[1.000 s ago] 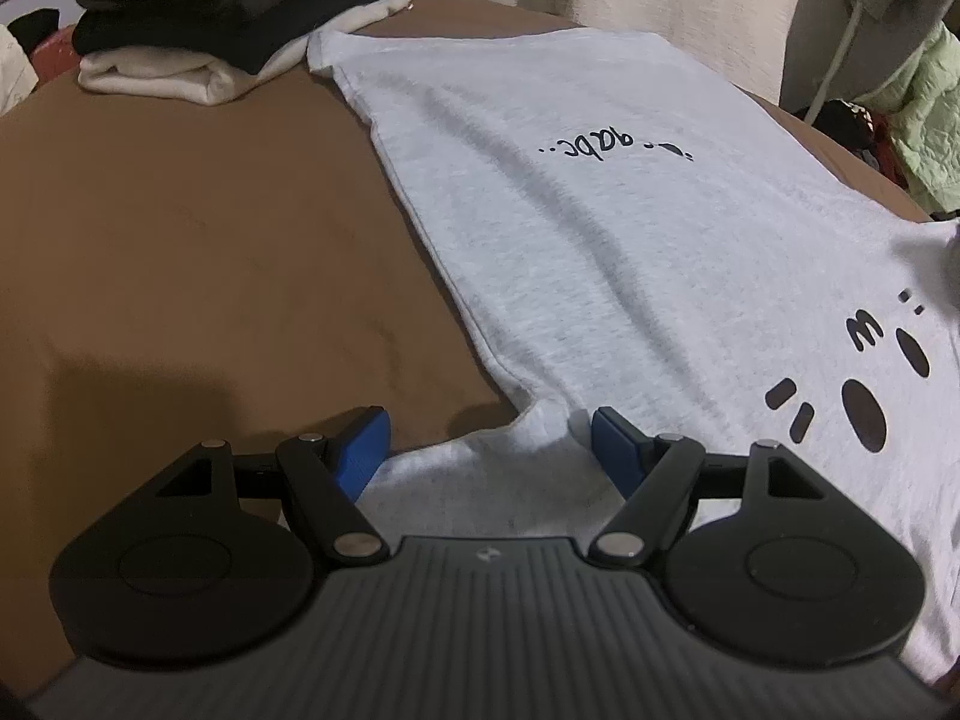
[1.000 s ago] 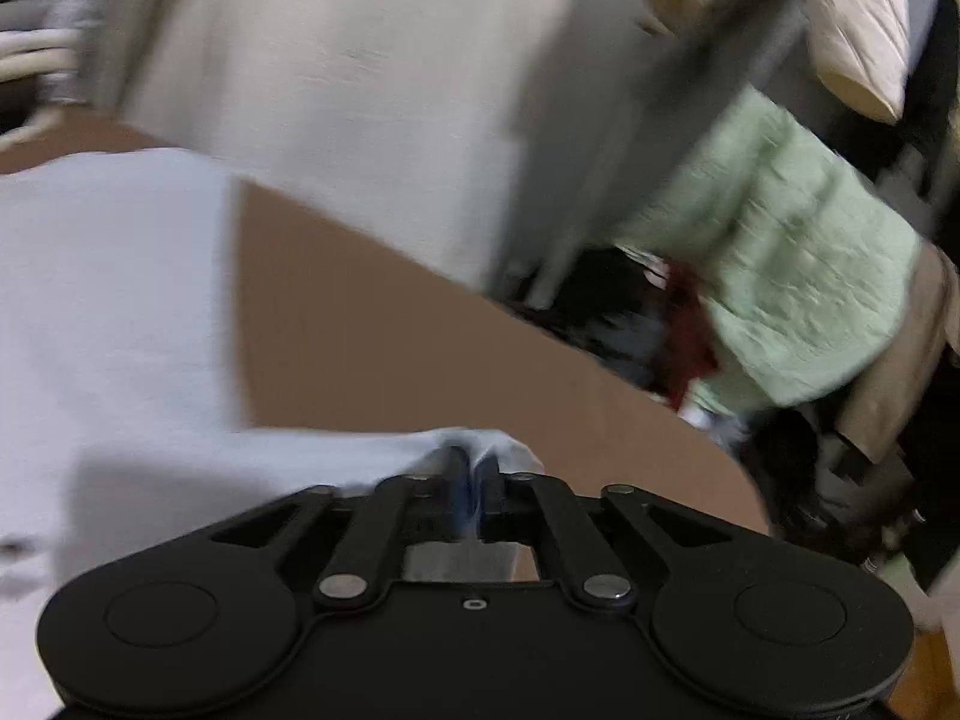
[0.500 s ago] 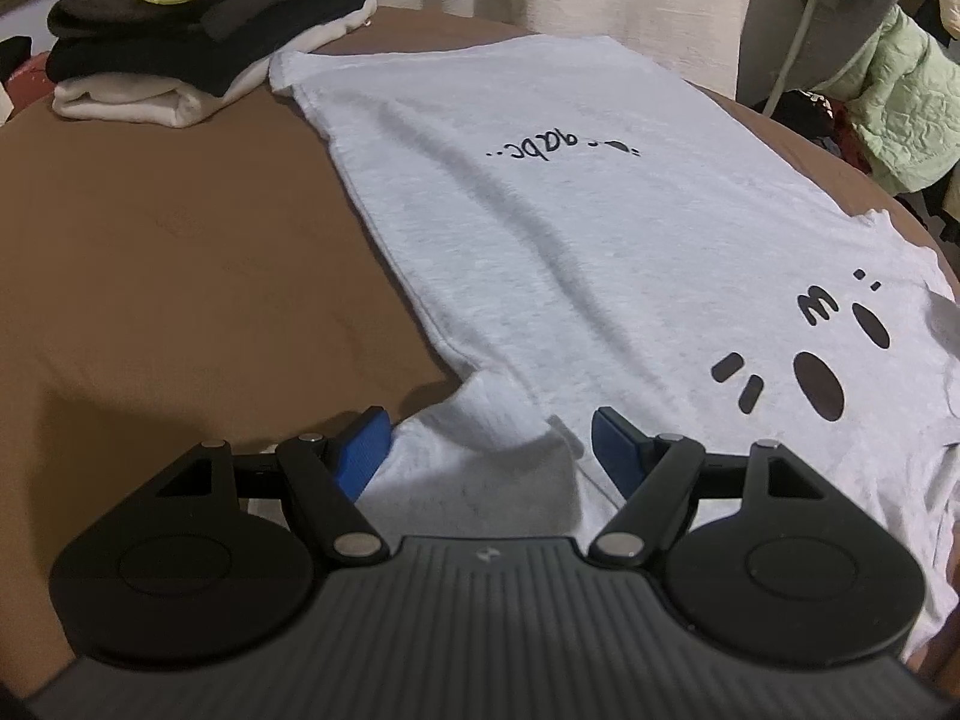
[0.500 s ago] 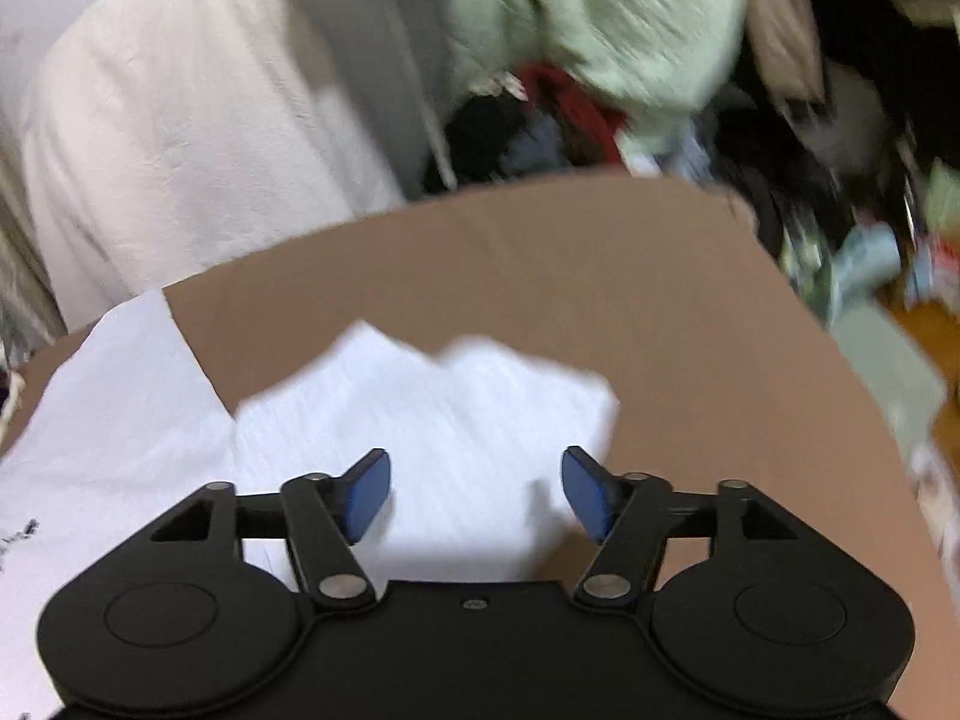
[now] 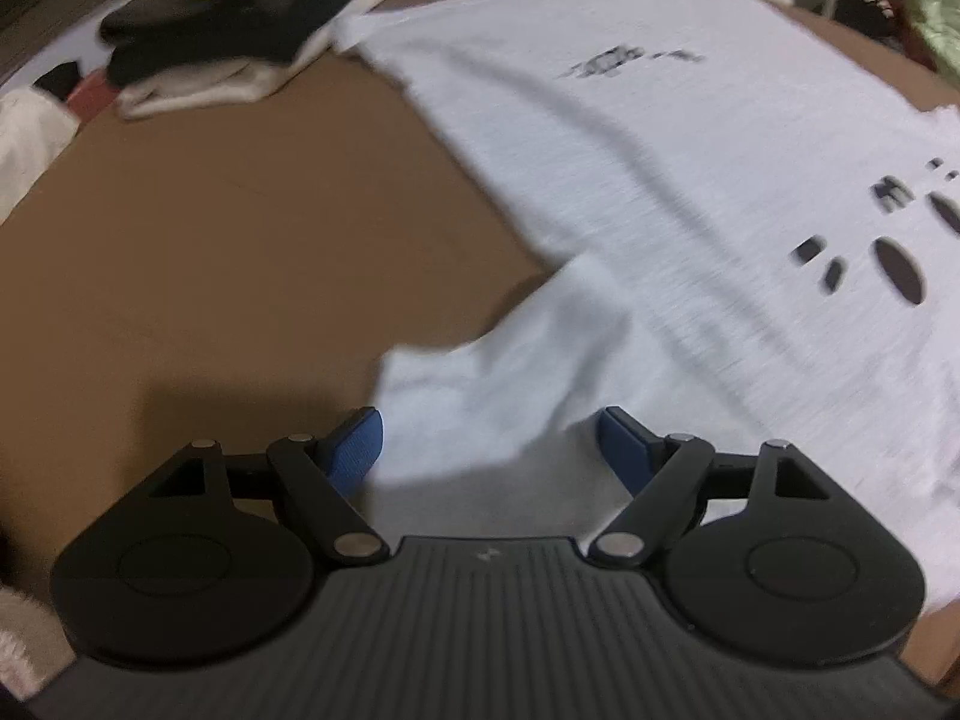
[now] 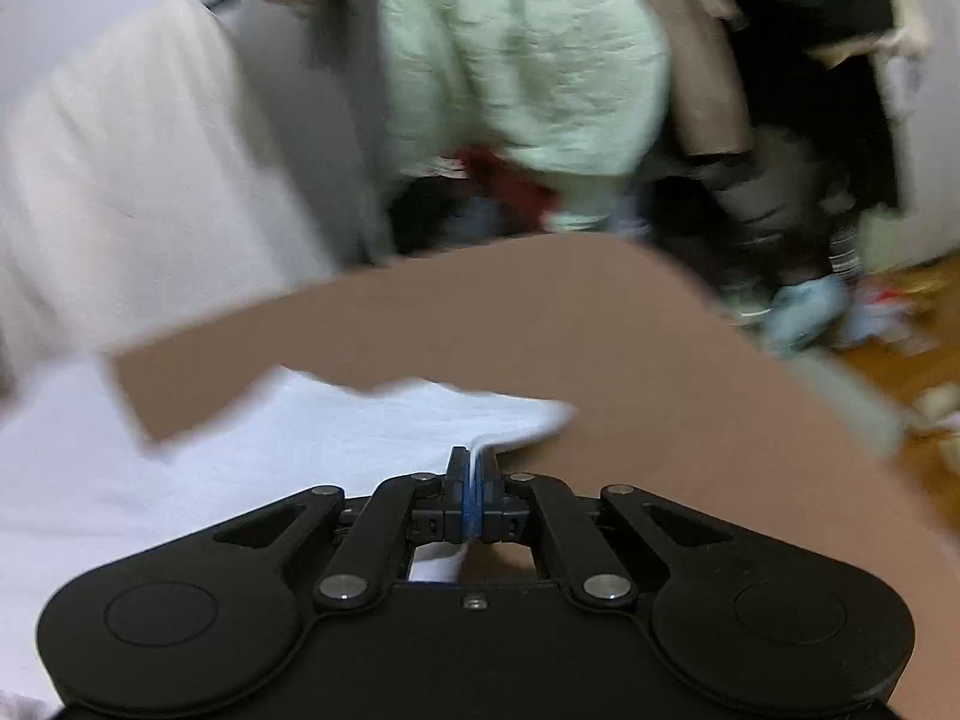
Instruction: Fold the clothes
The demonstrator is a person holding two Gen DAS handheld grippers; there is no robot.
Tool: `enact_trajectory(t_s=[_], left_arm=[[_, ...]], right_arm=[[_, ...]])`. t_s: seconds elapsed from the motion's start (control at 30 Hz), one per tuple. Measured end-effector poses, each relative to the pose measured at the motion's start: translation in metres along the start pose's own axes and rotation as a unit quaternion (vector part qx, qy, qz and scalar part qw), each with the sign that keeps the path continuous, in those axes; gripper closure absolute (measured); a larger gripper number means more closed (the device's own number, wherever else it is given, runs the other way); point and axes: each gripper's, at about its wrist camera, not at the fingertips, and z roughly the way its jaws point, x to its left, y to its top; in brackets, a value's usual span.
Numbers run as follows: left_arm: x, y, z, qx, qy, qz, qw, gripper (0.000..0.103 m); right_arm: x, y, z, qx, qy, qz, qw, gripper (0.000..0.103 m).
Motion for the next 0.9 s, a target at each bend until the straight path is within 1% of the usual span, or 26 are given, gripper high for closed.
enact_trajectory(t_s=[0.03,0.07,0.1,0.13,0.17,0.2,0.23,0.27,0.3,0.37,0.4,0.43,0.47,0.5,0.57,0.6,0.63,0.67,0.7,0.73,0.77,0.8,0.83,0.87,0.9], left_arm=[[0.009,-0.002,0.001,0.013,-0.009,-0.021,0.9997,0.023],[0.018,-0.003,0.0,0.019,-0.017,-0.037,0.999,0.023],[0.027,-0.004,-0.002,0.024,-0.024,-0.051,0.9981,0.023],[0.034,-0.005,-0.005,0.024,-0.02,-0.056,0.9979,0.023],[0.038,-0.005,-0.008,0.023,-0.007,-0.056,0.9981,0.023],[0.042,-0.006,-0.01,0.021,0.008,-0.056,0.9982,0.023],[0.046,-0.006,-0.012,0.021,0.019,-0.056,0.998,0.023],[0.051,-0.006,-0.013,0.02,0.03,-0.057,0.9977,0.023],[0.055,-0.005,-0.014,0.022,0.032,-0.06,0.9974,0.023],[0.064,-0.006,-0.016,0.028,0.011,-0.07,0.9971,0.023],[0.068,-0.007,-0.016,0.033,-0.005,-0.076,0.9966,0.023],[0.071,-0.008,-0.015,0.037,-0.021,-0.081,0.9958,0.022],[0.073,-0.009,-0.014,0.04,-0.039,-0.089,0.9945,0.02],[0.073,-0.011,-0.011,0.037,-0.054,-0.093,0.9935,0.019],[0.071,-0.016,-0.005,0.026,-0.084,-0.097,0.9914,0.012],[0.063,-0.02,-0.004,0.001,-0.084,-0.069,0.994,0.015],[0.053,-0.024,-0.004,-0.03,-0.08,-0.033,0.9958,0.04],[0.038,-0.028,-0.002,-0.052,-0.049,0.018,0.9973,0.06],[0.024,-0.03,-0.002,-0.062,-0.022,0.055,0.9963,0.067],[0.016,-0.03,-0.008,-0.068,-0.02,0.072,0.9949,0.099],[0.014,-0.028,-0.016,-0.075,-0.031,0.065,0.9946,0.098],[0.013,-0.027,-0.025,-0.081,-0.043,0.052,0.9944,0.098],[0.012,-0.027,-0.033,-0.093,-0.024,0.056,0.9938,0.098],[0.012,-0.029,-0.041,-0.105,0.004,0.066,0.9922,0.098],[0.013,-0.031,-0.045,-0.105,0.007,0.069,0.992,0.098]], right_arm=[[-0.002,-0.002,0.004,0.013,-0.031,-0.011,0.999,0.099],[-0.008,-0.004,0.004,0.019,-0.014,0.003,1.0,0.098],[-0.014,-0.006,0.004,0.024,0.004,0.018,1.0,0.092],[-0.019,-0.005,-0.005,0.019,0.034,0.053,0.998,0.091],[-0.019,-0.004,-0.014,0.017,0.064,0.078,0.995,0.085],[-0.013,0.0,-0.025,0.018,0.102,0.092,0.99,0.081],[-0.002,0.004,-0.036,0.02,0.13,0.083,0.988,0.076],[0.01,0.009,-0.046,0.022,0.158,0.074,0.984,0.074],[0.028,0.016,-0.058,0.03,0.181,0.048,0.982,0.074],[0.064,0.027,-0.084,0.047,0.227,-0.003,0.973,0.072],[0.09,0.032,-0.098,0.052,0.252,-0.033,0.966,0.068],[0.112,0.032,-0.112,0.054,0.27,-0.06,0.96,0.058],[0.135,0.031,-0.126,0.056,0.288,-0.086,0.952,0.053],[0.158,0.03,-0.14,0.057,0.306,-0.112,0.944,0.053],[0.196,0.021,-0.162,0.069,0.342,-0.144,0.926,0.053],[0.212,0.013,-0.169,0.077,0.365,-0.155,0.915,0.053],[0.226,0.004,-0.173,0.087,0.384,-0.165,0.904,0.053],[0.239,-0.005,-0.177,0.097,0.403,-0.175,0.893,0.053],[0.247,-0.015,-0.182,0.102,0.413,-0.191,0.885,0.053],[0.253,-0.025,-0.184,0.098,0.413,-0.215,0.88,0.052],[0.259,-0.034,-0.185,0.094,0.412,-0.239,0.874,0.053],[0.26,-0.041,-0.184,0.087,0.396,-0.263,0.875,0.052],[0.256,-0.044,-0.179,0.088,0.379,-0.276,0.879,0.052],[0.252,-0.047,-0.174,0.089,0.362,-0.288,0.882,0.052],[0.24,-0.046,-0.165,0.1,0.347,-0.271,0.892,0.052]])
